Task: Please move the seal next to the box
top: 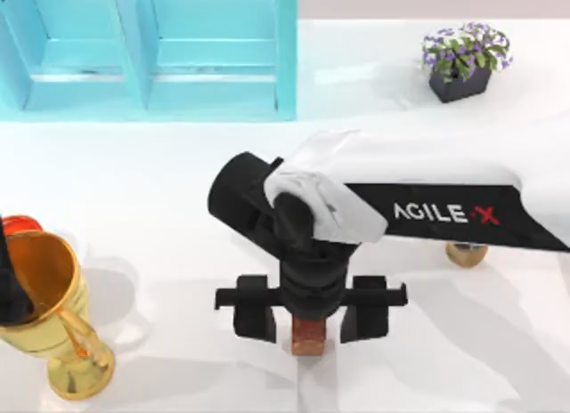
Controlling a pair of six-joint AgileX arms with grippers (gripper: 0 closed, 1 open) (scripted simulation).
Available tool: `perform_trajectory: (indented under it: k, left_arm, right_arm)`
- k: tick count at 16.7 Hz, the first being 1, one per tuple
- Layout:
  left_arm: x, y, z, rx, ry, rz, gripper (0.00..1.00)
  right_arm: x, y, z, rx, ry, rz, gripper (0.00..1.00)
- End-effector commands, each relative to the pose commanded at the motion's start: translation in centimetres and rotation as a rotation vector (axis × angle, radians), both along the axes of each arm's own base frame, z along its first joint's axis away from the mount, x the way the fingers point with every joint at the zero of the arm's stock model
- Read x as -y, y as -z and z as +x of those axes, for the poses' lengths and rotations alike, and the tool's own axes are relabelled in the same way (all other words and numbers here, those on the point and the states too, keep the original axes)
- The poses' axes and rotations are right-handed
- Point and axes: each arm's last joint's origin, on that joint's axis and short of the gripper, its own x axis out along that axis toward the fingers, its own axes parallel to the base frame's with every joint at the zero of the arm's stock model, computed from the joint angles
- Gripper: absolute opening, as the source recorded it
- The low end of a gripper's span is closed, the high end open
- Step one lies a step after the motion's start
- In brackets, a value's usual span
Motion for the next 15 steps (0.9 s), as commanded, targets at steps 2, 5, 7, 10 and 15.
perform_trajectory:
  k: [2, 5, 7, 10, 15]
  left_arm:
    - [0.0, 0.0, 0.0, 0.0, 0.0, 0.0, 1.0]
    - [0.0, 0.0, 0.0, 0.0, 0.0, 0.0, 1.0]
    - [0.0, 0.0, 0.0, 0.0, 0.0, 0.0, 1.0]
    - [0.0, 0.0, 0.0, 0.0, 0.0, 0.0, 1.0]
    - [0.0, 0.0, 0.0, 0.0, 0.0, 0.0, 1.0]
  right_arm:
    - [0.0, 0.0, 0.0, 0.0, 0.0, 0.0, 0.4]
    - [0.0, 0.0, 0.0, 0.0, 0.0, 0.0, 0.17]
    - [0.0, 0.0, 0.0, 0.0, 0.0, 0.0, 0.02]
    - [0.0, 0.0, 0.0, 0.0, 0.0, 0.0, 0.0]
    - [0.0, 0.0, 0.0, 0.0, 0.0, 0.0, 0.0]
